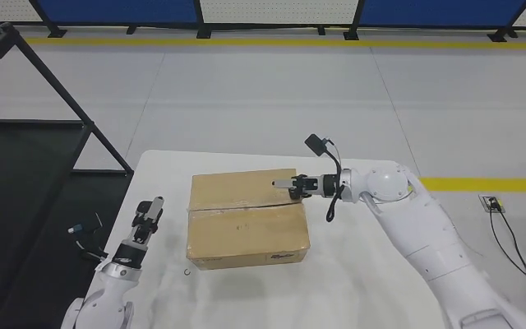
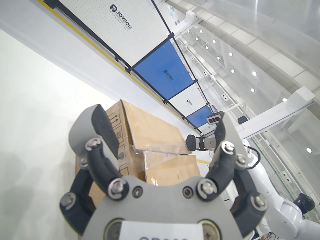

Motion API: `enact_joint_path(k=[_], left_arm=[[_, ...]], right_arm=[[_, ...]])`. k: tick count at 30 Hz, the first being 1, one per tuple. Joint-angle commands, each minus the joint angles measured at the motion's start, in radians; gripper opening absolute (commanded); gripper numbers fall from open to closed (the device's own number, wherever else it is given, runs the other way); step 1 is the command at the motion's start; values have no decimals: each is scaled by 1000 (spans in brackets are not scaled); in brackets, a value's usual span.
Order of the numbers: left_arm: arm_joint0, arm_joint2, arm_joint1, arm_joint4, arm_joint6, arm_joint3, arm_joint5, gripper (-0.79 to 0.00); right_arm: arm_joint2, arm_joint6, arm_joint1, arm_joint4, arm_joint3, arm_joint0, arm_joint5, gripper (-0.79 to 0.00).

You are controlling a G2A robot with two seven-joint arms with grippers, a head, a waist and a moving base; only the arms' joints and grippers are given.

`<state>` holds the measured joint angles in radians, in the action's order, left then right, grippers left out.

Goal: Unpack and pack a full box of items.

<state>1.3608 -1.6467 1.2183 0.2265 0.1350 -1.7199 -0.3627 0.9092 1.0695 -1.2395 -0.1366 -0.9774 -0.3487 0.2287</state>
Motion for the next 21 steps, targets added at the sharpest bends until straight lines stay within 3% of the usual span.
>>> enact_joint_path(k=[1, 4, 11, 21], left_arm=[[-1, 1, 0, 1, -1, 0, 1, 0], [-3, 4, 0, 3, -1, 1, 2, 0], [-8, 15, 1, 10, -2, 2, 7, 0], [4, 1, 0, 1, -14, 2, 0, 0]], right_arm=[[13, 17, 8, 7, -11, -11, -21, 0], [39, 33, 19, 4, -32, -32, -34, 0], [85, 59, 26, -122, -102, -86, 52, 0], [-33, 90, -25, -156, 17, 1, -24, 0]])
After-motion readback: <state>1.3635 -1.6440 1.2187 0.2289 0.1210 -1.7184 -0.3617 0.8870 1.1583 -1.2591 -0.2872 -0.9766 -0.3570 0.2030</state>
